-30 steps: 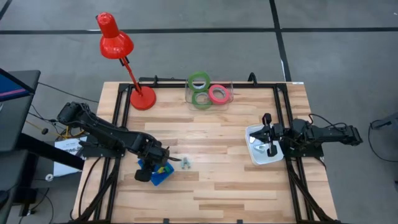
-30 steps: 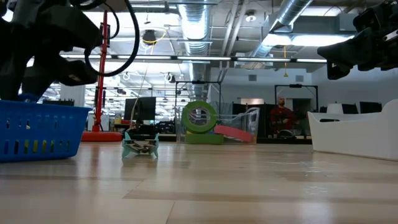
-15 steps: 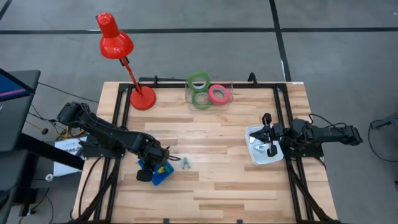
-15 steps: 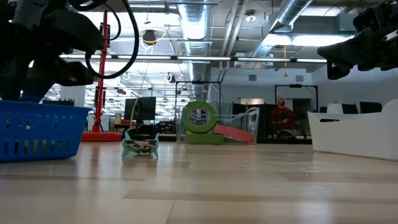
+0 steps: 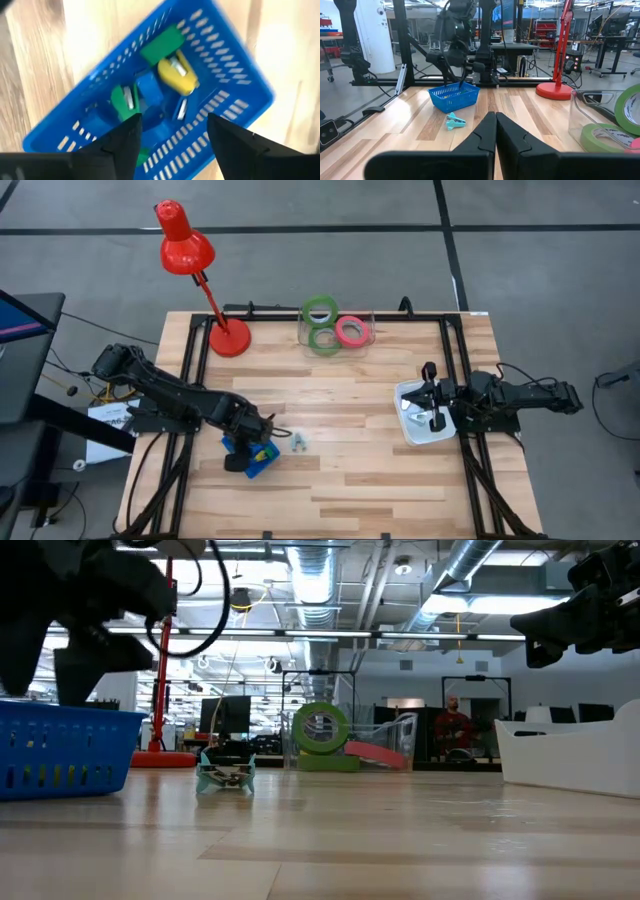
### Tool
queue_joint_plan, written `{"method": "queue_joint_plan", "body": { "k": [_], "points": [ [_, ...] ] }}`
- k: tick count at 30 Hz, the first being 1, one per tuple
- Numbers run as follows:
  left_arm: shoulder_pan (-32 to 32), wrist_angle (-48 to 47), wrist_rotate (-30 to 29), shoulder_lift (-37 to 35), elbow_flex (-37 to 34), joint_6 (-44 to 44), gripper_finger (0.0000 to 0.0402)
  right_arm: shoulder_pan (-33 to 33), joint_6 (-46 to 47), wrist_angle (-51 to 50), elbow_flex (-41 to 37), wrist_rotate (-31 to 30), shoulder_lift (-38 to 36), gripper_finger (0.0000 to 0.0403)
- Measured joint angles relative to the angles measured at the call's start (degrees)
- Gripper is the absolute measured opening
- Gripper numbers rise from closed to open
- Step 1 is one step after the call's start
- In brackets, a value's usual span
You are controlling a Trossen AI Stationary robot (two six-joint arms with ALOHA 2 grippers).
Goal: Pick and place Stapler, Stapler remover, tape
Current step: Put the light blue stapler remover into the white bin
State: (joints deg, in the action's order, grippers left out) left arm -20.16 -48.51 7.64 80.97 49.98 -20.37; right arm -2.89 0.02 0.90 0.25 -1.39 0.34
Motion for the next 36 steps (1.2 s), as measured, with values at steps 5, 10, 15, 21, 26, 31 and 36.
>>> {"method": "queue_joint_plan", "body": {
  "k": [5,10,15,21,26,31,36],
  "points": [
    [0.0,0.3,-0.1,0.0,3.5,-0.1,0.0213,0.0,0.0,0.0,0.0,0.0,0.0,0.0000],
    [0.1,0.6,-1.6,0.0,6.6,1.2,0.0204,0.0,0.0,0.0,0.0,0.0,0.0,0.0000],
    [1.1,1.3,-1.6,0.0,9.2,2.1,0.0203,0.0,0.0,0.0,0.0,0.0,0.0,0.0000],
    [3.3,1.9,-1.6,0.0,12.5,2.1,0.0201,0.0,0.0,0.0,0.0,0.0,0.0,0.0000],
    [6.1,2.8,-1.6,1.0,16.1,-4.0,0.0190,0.0,0.0,0.0,0.0,0.0,0.0,0.0000],
    [9.6,3.2,-1.6,3.0,19.0,-13.6,0.0177,0.0,0.0,0.0,0.0,0.0,0.0,0.0000],
    [11.7,3.5,-1.6,5.8,21.2,-19.4,0.0165,0.0,0.0,0.0,0.0,0.0,0.0,0.0000]
  ]
}}
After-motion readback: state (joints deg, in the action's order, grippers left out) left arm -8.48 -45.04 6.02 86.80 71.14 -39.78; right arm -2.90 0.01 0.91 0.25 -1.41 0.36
